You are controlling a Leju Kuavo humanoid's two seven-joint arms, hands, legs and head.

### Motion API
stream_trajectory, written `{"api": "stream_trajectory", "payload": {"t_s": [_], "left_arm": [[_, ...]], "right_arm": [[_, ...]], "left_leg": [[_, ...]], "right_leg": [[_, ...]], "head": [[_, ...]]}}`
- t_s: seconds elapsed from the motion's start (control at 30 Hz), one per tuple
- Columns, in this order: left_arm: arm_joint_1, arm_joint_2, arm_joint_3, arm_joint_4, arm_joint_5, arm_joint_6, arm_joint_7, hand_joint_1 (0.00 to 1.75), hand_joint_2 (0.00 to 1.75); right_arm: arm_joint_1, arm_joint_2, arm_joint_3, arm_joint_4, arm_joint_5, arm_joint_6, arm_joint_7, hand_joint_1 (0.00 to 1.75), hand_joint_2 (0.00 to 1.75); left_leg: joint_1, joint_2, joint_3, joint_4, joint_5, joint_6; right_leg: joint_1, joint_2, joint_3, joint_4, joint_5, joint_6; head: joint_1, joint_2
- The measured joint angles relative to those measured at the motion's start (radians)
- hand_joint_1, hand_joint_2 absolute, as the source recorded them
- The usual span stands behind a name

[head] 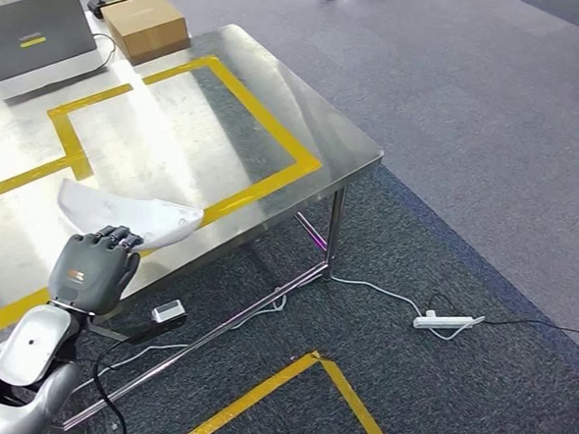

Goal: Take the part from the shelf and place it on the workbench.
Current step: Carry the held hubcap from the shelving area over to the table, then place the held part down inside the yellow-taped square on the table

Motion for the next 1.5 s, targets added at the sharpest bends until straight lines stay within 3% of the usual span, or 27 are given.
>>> {"api": "stream_trajectory", "payload": {"t_s": [0.07, 0.1, 0.13, 0.17, 0.27, 0.33, 0.43, 0.63, 0.83, 1.13, 1.37, 1.5], "left_arm": [[-0.005, -0.001, -0.004, 0.004, -0.006, -0.01, 0.004, 1.75, 1.75], [-0.006, -0.001, -0.007, 0.008, -0.01, -0.016, 0.006, 1.75, 1.75], [-0.007, -0.001, -0.01, 0.014, -0.015, -0.023, 0.007, 1.75, 1.75], [-0.008, -0.002, -0.013, 0.02, -0.021, -0.029, 0.008, 1.75, 1.75], [-0.026, -0.007, -0.021, 0.046, -0.033, -0.043, 0.009, 1.75, 1.75], [-0.047, -0.015, -0.031, 0.07, -0.035, -0.046, 0.009, 1.75, 1.75], [-0.064, -0.027, -0.044, 0.101, -0.035, -0.049, 0.009, 1.75, 1.75], [-0.114, -0.057, -0.059, 0.177, -0.034, -0.076, 0.017, 1.75, 1.75], [-0.155, -0.082, -0.075, 0.262, -0.037, -0.071, 0.018, 1.75, 1.75], [-0.188, -0.111, -0.094, 0.356, -0.05, -0.072, 0.034, 1.75, 1.75], [-0.251, -0.136, -0.095, 0.454, -0.055, -0.072, 0.059, 1.75, 1.75], [-0.263, -0.143, -0.094, 0.482, -0.065, -0.073, 0.069, 1.75, 1.75]], "right_arm": [[0.001, 0.002, 0.0, 0.0, 0.0, 0.0, 0.0, 0.0, 0.0], [0.002, 0.002, 0.0, 0.0, 0.0, 0.0, 0.0, 0.0, 0.0], [0.001, 0.002, 0.0, 0.0, 0.0, 0.0, 0.0, 0.0, 0.0], [0.0, 0.003, 0.0, 0.0, 0.0, 0.002, 0.0, 0.0, 0.0], [-0.006, 0.005, 0.0, 0.0, 0.0, 0.012, -0.001, 0.0, 0.0], [-0.009, 0.006, 0.0, 0.0, 0.0, 0.018, -0.002, 0.0, 0.0], [-0.009, 0.007, 0.0, 0.0, 0.0, 0.021, -0.002, 0.0, 0.0], [-0.01, 0.008, 0.0, -0.002, 0.0, 0.03, -0.002, 0.0, 0.0], [-0.007, 0.013, -0.003, -0.012, 0.0, 0.032, 0.002, 0.0, 0.0], [-0.003, 0.016, -0.005, -0.027, 0.0, 0.033, 0.007, 0.0, 0.0], [-0.009, 0.044, -0.032, -0.049, -0.008, -0.024, 0.083, 0.0, 0.0], [-0.001, 0.046, -0.04, -0.06, -0.025, -0.024, 0.073, 0.0, 0.0]], "left_leg": [[-0.002, 0.039, -0.061, 0.131, -0.063, -0.004], [-0.002, 0.044, -0.083, 0.18, -0.079, -0.004], [-0.002, 0.046, -0.088, 0.198, -0.077, -0.004], [-0.002, 0.047, -0.074, 0.176, -0.057, -0.003], [-0.005, 0.061, 0.033, -0.012, 0.022, 0.008], [-0.008, 0.069, 0.067, -0.079, 0.032, 0.014], [-0.009, 0.069, 0.067, -0.086, 0.033, 0.013], [-0.011, 0.069, 0.066, -0.086, 0.033, 0.027], [-0.013, 0.069, 0.065, -0.085, 0.035, 0.03], [-0.011, 0.069, 0.065, -0.085, 0.038, 0.031], [-0.009, 0.069, 0.064, -0.085, 0.039, 0.03], [-0.009, 0.069, 0.064, -0.085, 0.039, 0.029]], "right_leg": [[0.004, -0.026, -0.001, -0.001, 0.0, -0.007], [0.006, -0.036, -0.001, -0.001, -0.001, -0.007], [0.007, -0.046, -0.001, -0.001, -0.002, -0.008], [0.007, -0.053, -0.001, -0.001, -0.002, -0.008], [0.011, -0.067, 0.0, 0.001, -0.003, -0.002], [0.017, -0.071, -0.005, 0.004, -0.004, 0.0], [0.02, -0.071, -0.007, 0.0, 0.0, -0.01], [0.018, -0.071, -0.001, -0.015, 0.011, 0.006], [0.016, -0.069, -0.001, -0.016, 0.015, 0.017], [0.018, -0.069, -0.002, -0.015, 0.015, 0.018], [0.019, -0.068, -0.002, -0.014, 0.015, 0.018], [0.019, -0.068, -0.002, -0.014, 0.015, 0.018]], "head": [[-0.005, 0.0], [-0.005, 0.0], [-0.005, 0.0], [-0.004, 0.0], [-0.005, 0.0], [-0.003, 0.0], [-0.001, 0.0], [-0.001, 0.0], [-0.002, 0.0], [-0.002, 0.0], [-0.002, 0.0], [-0.002, 0.0]]}}
